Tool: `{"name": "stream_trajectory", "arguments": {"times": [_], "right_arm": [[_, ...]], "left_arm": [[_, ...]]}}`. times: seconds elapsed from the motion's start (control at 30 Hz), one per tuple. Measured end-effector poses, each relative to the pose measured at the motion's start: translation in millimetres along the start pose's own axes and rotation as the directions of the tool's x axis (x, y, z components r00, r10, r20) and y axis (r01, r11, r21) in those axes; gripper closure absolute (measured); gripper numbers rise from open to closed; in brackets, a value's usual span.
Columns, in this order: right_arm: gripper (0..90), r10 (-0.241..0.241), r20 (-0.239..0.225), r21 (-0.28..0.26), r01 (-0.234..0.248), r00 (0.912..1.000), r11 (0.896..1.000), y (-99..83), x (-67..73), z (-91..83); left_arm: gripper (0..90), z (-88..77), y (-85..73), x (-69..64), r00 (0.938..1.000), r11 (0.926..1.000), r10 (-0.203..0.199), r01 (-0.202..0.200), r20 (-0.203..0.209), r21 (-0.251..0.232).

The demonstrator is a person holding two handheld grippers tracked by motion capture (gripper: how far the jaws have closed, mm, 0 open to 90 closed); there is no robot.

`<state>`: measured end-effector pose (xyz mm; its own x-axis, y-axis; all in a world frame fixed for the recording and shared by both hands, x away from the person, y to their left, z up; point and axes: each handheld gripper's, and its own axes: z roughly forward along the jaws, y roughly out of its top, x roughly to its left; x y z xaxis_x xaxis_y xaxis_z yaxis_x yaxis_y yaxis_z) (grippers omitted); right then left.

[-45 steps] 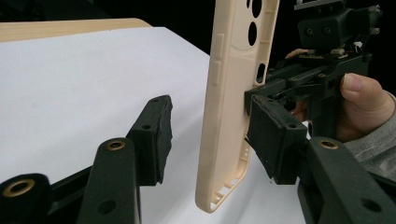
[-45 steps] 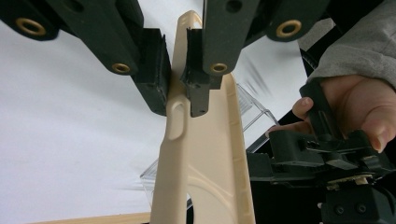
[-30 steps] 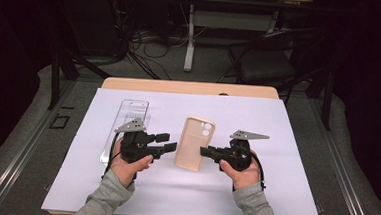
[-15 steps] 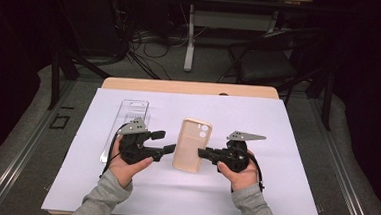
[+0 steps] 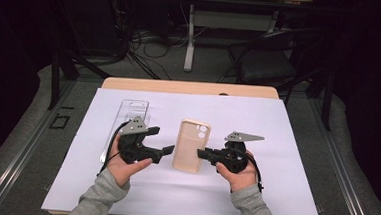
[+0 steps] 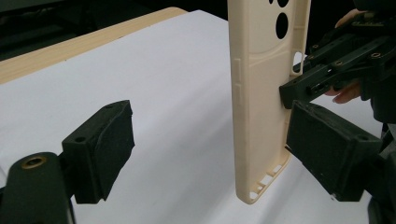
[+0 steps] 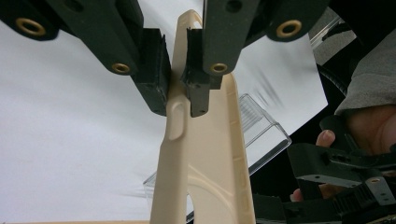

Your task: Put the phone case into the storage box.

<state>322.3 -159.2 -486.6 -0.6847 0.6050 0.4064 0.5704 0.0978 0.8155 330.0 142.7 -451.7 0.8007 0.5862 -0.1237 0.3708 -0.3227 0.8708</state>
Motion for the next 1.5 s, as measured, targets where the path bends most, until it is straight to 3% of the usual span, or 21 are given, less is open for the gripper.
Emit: {"name": "stream_trajectory", "arguments": {"times": [0.33,0.4,0.6,0.97,1.5], "right_arm": [[81.1,-0.016,0.009,0.007,0.016,0.9998,1.000,0.2,3.0,2.2],[81.1,-0.023,0.012,0.010,0.023,0.9997,1.000,0.1,4.0,2.7],[81.0,-0.028,0.022,0.022,0.027,0.9994,0.999,-0.7,5.6,4.3],[81.1,-0.064,0.045,0.050,0.061,0.9969,0.997,-0.9,12.2,5.6],[81.0,-0.104,0.046,0.069,0.101,0.9935,0.993,-1.3,19.9,8.2]], "left_arm": [[5.0,1.2,0.2,1.1,0.9994,0.9997,0.015,-0.015,-0.031,0.019],[3.1,1.1,0.2,1.5,0.9997,0.9997,0.016,-0.016,-0.021,0.016],[3.0,-1.2,1.8,-1.8,0.9940,0.9971,0.071,-0.068,-0.083,0.034],[3.1,-5.1,5.2,-3.6,0.9914,0.9946,0.101,-0.098,-0.083,0.034],[4.8,-14.8,11.9,-10.4,0.9812,0.9877,0.154,-0.150,-0.116,0.042]]}}
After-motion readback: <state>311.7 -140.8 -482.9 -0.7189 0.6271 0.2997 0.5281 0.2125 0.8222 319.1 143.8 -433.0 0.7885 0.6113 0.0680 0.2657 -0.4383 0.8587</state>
